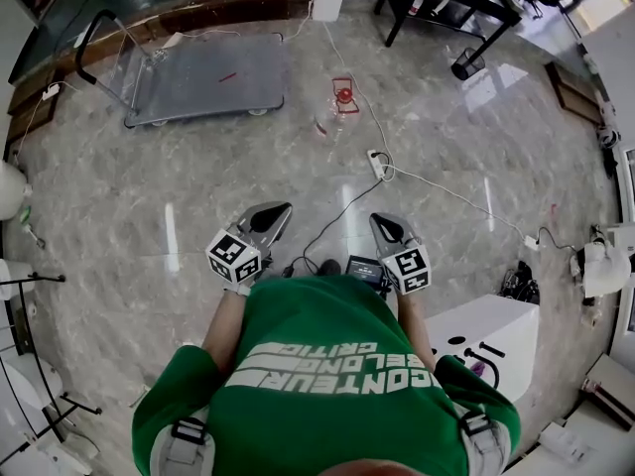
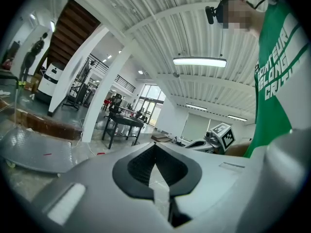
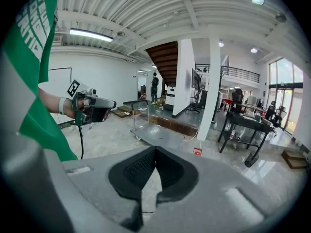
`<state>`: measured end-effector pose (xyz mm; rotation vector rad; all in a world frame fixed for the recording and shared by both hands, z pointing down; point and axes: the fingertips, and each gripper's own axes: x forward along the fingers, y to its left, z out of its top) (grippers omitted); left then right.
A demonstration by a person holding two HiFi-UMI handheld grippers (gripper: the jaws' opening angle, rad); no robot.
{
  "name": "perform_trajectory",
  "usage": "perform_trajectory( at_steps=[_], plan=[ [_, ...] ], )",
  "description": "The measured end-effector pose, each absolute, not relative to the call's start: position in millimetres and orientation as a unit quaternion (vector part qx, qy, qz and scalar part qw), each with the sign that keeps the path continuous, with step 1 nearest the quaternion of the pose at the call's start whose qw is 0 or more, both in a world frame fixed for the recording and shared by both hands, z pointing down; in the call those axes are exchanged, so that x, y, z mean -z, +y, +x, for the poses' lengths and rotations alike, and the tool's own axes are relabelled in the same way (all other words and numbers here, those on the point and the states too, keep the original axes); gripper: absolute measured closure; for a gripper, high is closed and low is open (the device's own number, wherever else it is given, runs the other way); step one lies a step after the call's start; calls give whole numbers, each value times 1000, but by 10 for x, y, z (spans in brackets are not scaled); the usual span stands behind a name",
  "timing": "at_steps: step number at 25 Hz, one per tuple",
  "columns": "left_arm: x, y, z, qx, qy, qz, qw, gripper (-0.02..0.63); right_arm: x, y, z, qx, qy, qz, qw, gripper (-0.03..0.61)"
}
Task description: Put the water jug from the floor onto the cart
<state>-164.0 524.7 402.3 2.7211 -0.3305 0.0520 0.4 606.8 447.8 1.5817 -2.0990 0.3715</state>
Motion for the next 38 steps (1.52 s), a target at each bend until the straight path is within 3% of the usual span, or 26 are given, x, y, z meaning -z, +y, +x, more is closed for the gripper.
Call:
perform_trajectory(
  at_steps=[13, 26, 38],
  plan=[
    [-4082, 5075, -2231, -1, -117, 970, 214, 603, -4445, 5895, -513, -134, -762, 578, 259, 586],
    [-4280, 4879, -3261, -13, -88, 965, 248, 603, -4565, 5587, -1733, -109, -781, 537, 299, 586],
    [-4345, 4901, -3320, -8, -85, 960, 266, 603, -4610, 5379, -1904, -107, -790, 523, 302, 586]
  ],
)
